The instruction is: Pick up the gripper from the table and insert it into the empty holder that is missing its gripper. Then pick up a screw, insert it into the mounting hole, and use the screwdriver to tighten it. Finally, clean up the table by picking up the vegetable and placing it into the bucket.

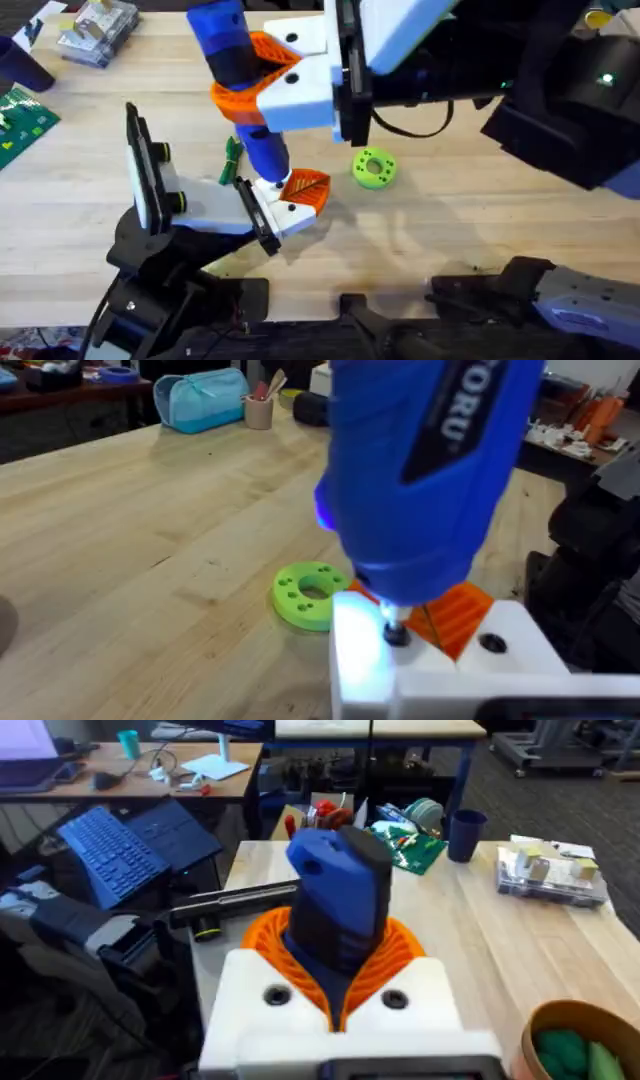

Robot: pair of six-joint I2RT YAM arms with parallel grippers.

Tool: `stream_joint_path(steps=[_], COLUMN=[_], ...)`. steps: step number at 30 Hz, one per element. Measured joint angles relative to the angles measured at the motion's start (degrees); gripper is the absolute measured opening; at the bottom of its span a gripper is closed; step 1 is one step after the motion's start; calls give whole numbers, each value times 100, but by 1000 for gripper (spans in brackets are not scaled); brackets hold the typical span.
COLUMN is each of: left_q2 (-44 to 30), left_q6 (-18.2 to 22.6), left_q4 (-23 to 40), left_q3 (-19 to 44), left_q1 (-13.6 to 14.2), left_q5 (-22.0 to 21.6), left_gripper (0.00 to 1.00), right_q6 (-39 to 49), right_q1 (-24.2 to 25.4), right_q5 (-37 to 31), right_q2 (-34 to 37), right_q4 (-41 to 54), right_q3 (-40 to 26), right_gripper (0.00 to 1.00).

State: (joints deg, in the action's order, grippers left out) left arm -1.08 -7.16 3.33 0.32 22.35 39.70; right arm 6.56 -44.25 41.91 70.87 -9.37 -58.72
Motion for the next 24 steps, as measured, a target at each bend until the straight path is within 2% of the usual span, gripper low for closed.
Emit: stream_joint_path(steps=[17, 24], left_q2=[2, 29], left_q6=[-41, -10], left_q4=[-9, -15], left_q3=[0, 0], left_q1=[0, -4], left_q5=[-61, -74], left_gripper=[18, 18], right_q6=[-58, -33], right_q1=[-11, -15], right_q5=[-175, 214], right_q2=[0, -32], right_q4=[6, -263], right_q3=[0, 65], right_gripper=[25, 25])
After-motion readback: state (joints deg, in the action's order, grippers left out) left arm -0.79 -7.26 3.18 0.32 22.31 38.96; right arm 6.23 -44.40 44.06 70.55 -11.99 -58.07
